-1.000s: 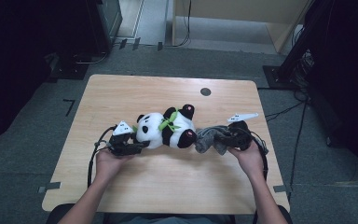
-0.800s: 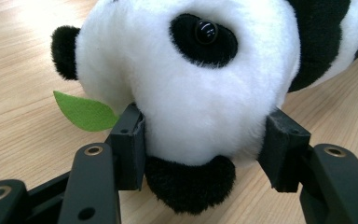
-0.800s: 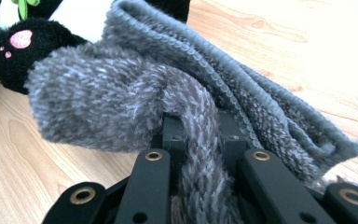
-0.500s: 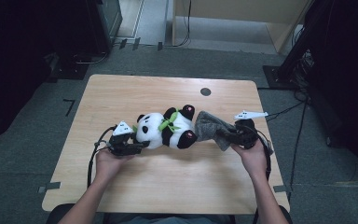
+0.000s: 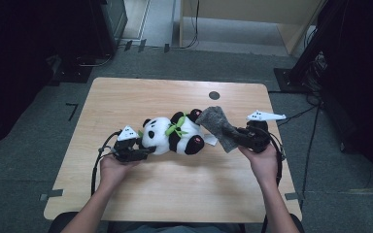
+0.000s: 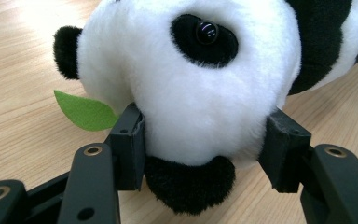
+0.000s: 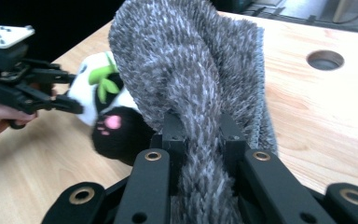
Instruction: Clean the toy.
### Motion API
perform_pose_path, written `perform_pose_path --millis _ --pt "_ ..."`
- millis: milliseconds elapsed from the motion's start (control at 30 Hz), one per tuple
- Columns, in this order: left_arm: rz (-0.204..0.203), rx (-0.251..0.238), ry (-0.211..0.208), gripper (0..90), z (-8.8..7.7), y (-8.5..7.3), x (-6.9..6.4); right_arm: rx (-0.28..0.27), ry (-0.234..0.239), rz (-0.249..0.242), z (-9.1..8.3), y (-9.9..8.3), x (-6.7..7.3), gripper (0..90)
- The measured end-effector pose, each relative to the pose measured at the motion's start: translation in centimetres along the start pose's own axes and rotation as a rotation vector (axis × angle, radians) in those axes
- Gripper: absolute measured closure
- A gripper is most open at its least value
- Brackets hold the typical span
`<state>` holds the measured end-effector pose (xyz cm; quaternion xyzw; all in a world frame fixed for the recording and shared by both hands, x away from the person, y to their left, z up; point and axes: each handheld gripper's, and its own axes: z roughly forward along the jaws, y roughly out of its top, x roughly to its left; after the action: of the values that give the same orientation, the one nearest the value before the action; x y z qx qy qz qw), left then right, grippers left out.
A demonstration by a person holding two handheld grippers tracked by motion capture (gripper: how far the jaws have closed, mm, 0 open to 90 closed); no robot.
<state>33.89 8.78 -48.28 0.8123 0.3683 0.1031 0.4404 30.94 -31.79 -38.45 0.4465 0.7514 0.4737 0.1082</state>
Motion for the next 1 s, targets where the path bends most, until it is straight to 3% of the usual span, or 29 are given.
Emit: perform_pose_path --millis 133,233,433,700,867,1000 --pt "0.001 0.000 0.001 41.8 0.0 0.0 0.0 0.014 0.003 -0.045 0.6 0.3 1.2 78.6" --pt "0.003 -0.001 0.001 41.7 0.0 0.0 0.0 0.026 -0.019 -0.049 0.9 0.1 0.9 78.5" --pt "0.001 -0.003 -0.001 41.5 -0.1 0.0 0.1 0.036 -0.090 0.033 1.0 -1.4 -2.7 78.6" --pt "0.003 -0.003 0.000 41.4 -0.1 0.0 0.1 0.037 -0.150 0.054 1.2 -2.1 -4.7 78.3" --pt "0.007 -0.003 0.000 41.3 -0.1 0.0 0.1 0.039 -0.188 0.033 1.7 -2.5 -5.5 77.9" --pt "0.006 -0.005 0.000 41.2 -0.1 0.0 0.2 0.042 -0.211 0.082 2.1 -3.4 -7.5 77.5"
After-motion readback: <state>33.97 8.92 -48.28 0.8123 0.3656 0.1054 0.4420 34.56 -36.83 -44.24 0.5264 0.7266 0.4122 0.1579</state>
